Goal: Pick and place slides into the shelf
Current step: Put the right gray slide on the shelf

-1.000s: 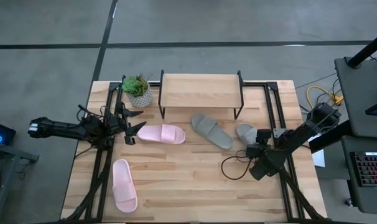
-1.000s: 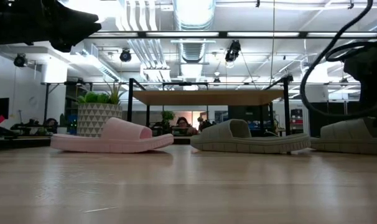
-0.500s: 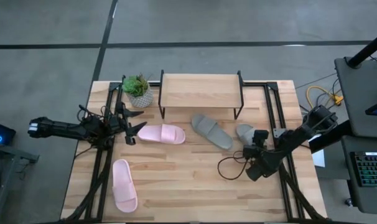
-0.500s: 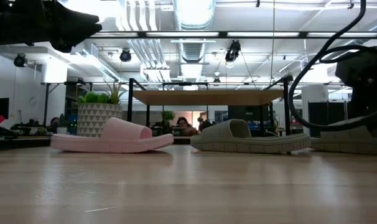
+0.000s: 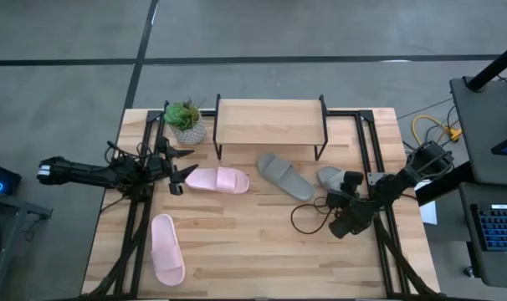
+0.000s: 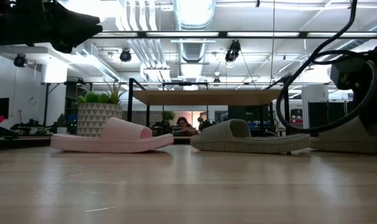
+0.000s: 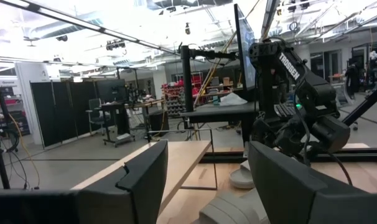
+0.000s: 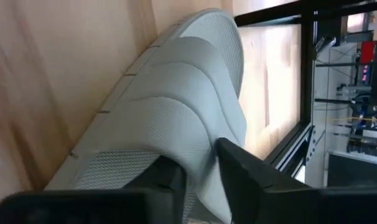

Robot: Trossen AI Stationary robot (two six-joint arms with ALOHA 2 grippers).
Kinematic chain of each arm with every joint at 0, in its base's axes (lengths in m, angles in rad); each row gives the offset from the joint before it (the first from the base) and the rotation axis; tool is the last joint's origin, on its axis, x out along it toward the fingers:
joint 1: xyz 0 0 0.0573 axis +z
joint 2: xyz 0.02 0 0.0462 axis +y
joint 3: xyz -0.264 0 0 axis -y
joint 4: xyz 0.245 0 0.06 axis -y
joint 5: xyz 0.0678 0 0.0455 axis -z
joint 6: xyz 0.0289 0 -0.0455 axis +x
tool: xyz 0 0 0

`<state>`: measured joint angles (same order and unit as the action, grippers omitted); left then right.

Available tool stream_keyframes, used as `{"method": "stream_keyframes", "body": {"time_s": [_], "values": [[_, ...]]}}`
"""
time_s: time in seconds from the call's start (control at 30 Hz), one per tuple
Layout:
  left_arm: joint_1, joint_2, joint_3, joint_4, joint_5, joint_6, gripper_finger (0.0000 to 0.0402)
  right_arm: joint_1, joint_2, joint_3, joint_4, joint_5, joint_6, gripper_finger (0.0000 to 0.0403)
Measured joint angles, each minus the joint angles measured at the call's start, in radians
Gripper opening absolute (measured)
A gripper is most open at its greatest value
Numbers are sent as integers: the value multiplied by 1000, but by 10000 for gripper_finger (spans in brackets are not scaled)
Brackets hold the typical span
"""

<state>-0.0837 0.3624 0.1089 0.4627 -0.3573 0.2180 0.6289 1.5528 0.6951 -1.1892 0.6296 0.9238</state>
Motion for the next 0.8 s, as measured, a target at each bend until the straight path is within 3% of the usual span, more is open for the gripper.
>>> {"method": "stream_keyframes", "body": {"time_s": [0.17,0.43,0.8], "values": [[0,4,0,-1,0,0,208,0,0,22,-7,1,0,15],[0,3,0,1,0,0,208,0,0,113,-52,23,24,14],[0,2,0,-1,0,0,208,1,-1,358,-294,137,134,13]]}}
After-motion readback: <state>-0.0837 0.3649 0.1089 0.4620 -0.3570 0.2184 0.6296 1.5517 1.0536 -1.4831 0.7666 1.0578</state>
